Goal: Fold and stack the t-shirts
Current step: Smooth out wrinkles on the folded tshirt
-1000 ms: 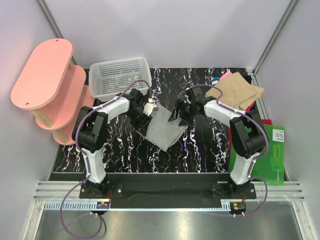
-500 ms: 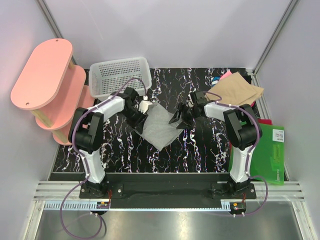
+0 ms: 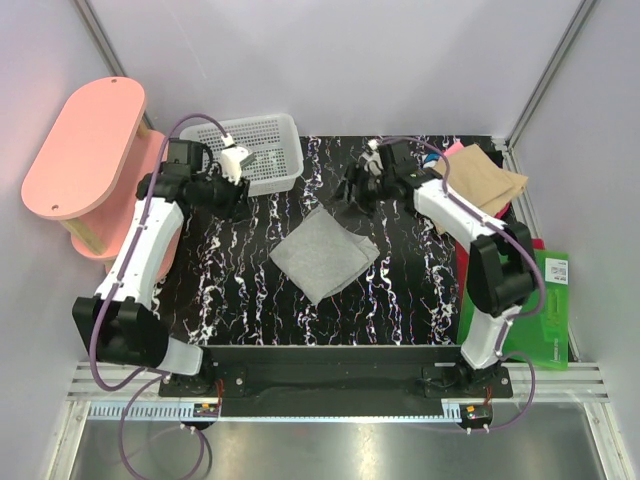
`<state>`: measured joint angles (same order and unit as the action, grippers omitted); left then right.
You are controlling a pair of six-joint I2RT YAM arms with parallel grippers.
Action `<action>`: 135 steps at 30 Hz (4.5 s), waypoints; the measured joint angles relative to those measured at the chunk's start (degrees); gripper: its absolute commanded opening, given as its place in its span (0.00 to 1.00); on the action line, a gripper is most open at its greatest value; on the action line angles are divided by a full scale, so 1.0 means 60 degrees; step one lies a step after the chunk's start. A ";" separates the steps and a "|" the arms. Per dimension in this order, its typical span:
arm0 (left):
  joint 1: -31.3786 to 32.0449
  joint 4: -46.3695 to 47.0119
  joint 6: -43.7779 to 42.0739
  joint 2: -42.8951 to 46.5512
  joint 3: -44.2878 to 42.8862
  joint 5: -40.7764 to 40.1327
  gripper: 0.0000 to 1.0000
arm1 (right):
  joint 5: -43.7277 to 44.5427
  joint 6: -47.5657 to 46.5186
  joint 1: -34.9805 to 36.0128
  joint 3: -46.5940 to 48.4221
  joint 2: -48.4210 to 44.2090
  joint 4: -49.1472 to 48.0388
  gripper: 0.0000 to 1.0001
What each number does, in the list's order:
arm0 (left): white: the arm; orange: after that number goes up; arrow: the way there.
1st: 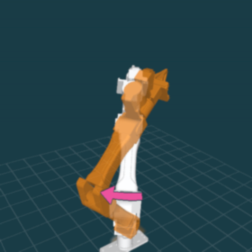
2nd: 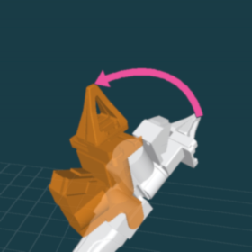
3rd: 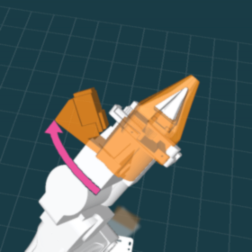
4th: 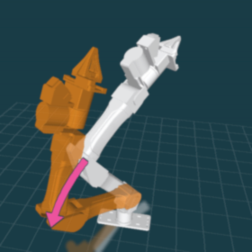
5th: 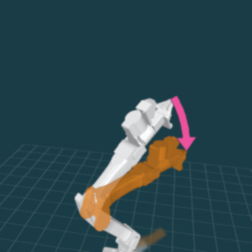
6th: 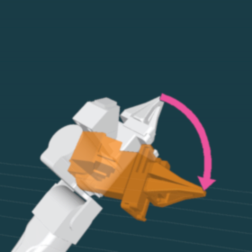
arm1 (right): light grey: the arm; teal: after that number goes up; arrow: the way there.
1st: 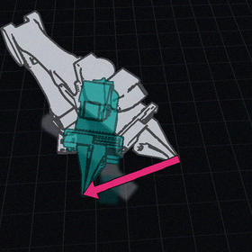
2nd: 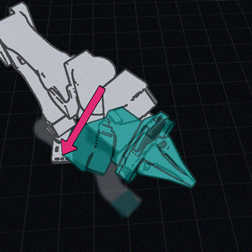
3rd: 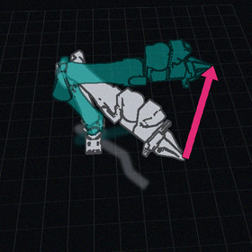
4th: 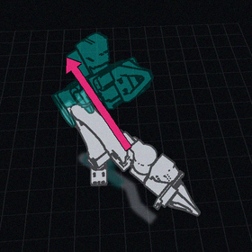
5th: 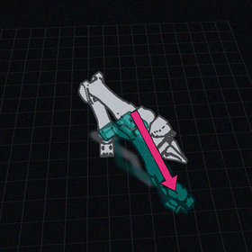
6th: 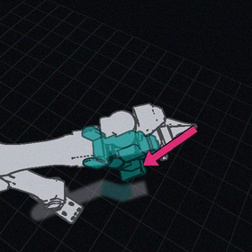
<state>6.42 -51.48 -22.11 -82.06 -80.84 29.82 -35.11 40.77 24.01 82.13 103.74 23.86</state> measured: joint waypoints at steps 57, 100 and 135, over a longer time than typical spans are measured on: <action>0.4976 -0.0135 -0.0561 -0.4033 0.1497 -0.1443 0.40 | -0.2062 -0.0142 -0.0543 0.2044 0.4830 0.0627 0.88; 0.5289 -0.0182 0.0036 -0.4364 0.1548 -0.1064 0.38 | 0.0299 -0.1501 -0.2255 -0.3129 -0.1140 0.1428 1.00; 0.4881 0.1603 0.1450 -0.3621 0.0780 -0.1963 0.33 | -0.1880 -0.0361 -0.2262 -0.5552 0.0073 -0.3985 1.00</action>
<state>35.70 -41.87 -13.41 -103.79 -76.16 18.04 -46.39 38.61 10.44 48.82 104.18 -0.05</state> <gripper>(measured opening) 0.345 0.993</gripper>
